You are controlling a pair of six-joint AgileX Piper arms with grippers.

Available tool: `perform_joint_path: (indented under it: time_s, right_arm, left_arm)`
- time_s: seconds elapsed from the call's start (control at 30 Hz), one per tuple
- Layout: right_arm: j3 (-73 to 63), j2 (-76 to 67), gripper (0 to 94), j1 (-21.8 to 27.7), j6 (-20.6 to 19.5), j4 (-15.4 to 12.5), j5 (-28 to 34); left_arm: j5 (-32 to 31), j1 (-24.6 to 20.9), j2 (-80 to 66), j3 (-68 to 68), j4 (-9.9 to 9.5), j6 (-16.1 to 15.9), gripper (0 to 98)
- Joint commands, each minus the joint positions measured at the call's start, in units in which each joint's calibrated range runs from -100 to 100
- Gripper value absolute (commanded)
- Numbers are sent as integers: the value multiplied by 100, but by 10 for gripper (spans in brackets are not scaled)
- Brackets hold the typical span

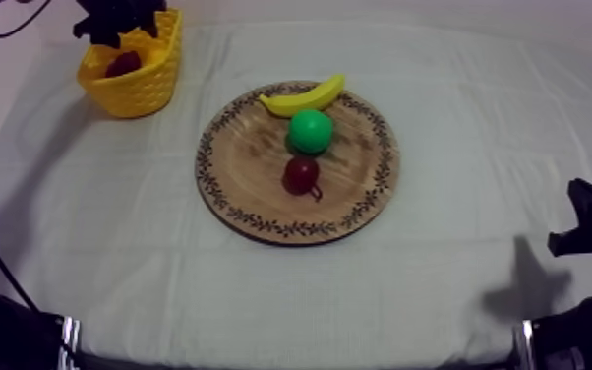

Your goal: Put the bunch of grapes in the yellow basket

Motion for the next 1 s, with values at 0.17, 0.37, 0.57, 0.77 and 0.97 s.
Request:
perform_joint_path:
  time_s: [0.17, 0.37, 0.57, 0.77, 0.97]
  right_arm:
    - [-4, 3, 3, 2, 2, -2, -1]
    - [-4, 3, 3, 2, 2, -2, -1]
    - [-4, 3, 3, 2, 2, -2, -1]
    - [-4, 3, 3, 2, 2, -2, -1]
    - [-4, 3, 3, 2, 2, -2, -1]
  left_arm:
    - [-318, 73, -774, 978, 14, -33, 365]
    - [-513, 260, -1697, 1999, -8, 47, 210]
    - [-546, 484, -2737, 3038, -63, 218, 128]
    - [-592, 549, -3771, 4172, -107, 319, 79]
    - [-1351, 431, -4712, 5676, -87, 221, 21]
